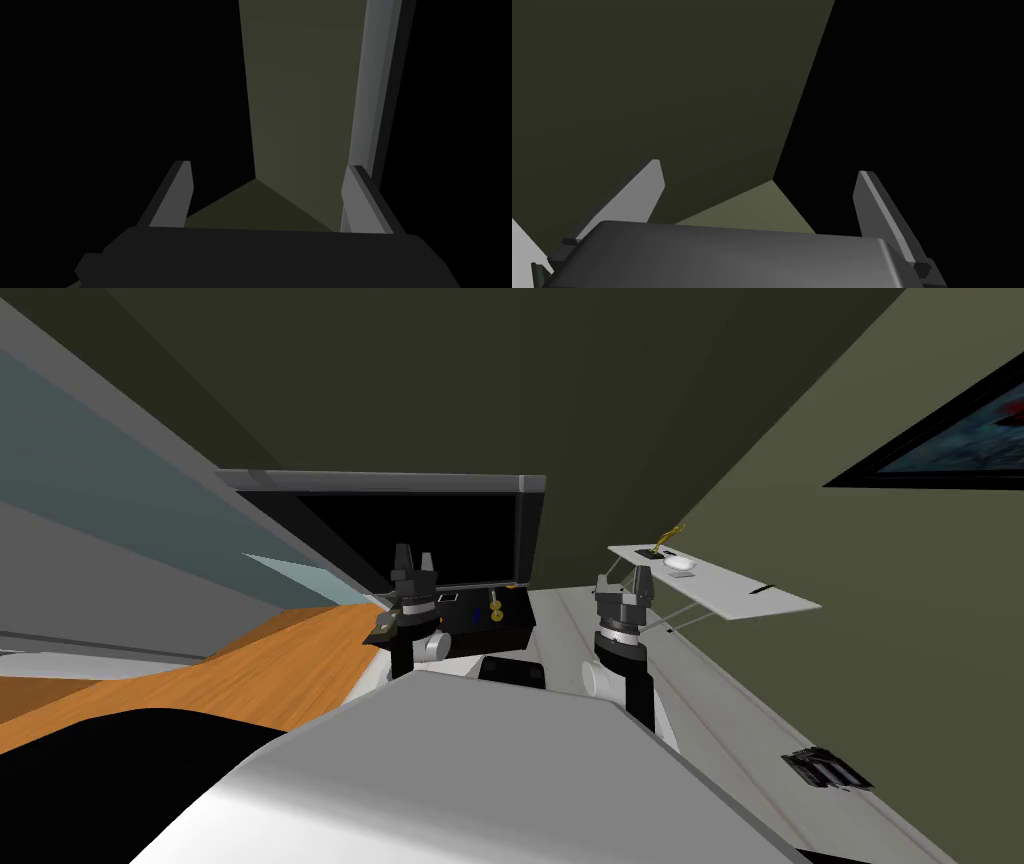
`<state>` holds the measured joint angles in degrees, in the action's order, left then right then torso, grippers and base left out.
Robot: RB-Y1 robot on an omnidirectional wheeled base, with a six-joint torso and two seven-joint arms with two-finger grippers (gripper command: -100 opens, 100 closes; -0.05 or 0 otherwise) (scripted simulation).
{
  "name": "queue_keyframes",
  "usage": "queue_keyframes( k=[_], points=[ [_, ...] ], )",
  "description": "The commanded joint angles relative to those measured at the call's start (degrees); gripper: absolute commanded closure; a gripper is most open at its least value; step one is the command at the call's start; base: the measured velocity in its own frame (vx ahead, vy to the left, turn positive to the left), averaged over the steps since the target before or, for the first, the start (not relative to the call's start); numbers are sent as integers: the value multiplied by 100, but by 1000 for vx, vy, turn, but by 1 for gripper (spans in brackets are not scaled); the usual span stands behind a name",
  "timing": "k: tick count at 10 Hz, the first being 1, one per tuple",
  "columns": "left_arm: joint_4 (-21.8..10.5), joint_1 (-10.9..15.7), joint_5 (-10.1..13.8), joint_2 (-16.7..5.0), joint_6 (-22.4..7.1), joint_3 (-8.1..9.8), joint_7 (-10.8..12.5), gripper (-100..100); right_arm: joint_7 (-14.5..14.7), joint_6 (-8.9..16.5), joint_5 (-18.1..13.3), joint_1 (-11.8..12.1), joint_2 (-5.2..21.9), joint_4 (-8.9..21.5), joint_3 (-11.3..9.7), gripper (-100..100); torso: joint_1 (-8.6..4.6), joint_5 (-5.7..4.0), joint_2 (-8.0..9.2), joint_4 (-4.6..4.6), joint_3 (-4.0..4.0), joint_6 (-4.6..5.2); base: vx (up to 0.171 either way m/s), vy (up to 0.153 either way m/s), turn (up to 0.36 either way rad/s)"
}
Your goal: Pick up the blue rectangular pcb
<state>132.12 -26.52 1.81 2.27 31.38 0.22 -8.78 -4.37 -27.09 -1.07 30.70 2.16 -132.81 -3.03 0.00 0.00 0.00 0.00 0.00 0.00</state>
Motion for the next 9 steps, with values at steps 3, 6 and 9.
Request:
queue_keyframes(
  k=[3,6,9],
  points=[
    [-200,-38,42,-544,-151,13,-44,-100,0,0,0,0,0,0,0,0,17,3,3,1,2,1,-10,43,-109],
    [-523,-112,107,-951,-401,38,-114,-100,0,0,0,-1,1,0,1,0,43,10,13,3,7,1,-32,105,-201],
    [-952,-229,192,-1219,-737,70,-205,-100,0,0,0,-1,1,0,1,0,55,13,17,3,9,2,-49,132,-262]
  ],
)
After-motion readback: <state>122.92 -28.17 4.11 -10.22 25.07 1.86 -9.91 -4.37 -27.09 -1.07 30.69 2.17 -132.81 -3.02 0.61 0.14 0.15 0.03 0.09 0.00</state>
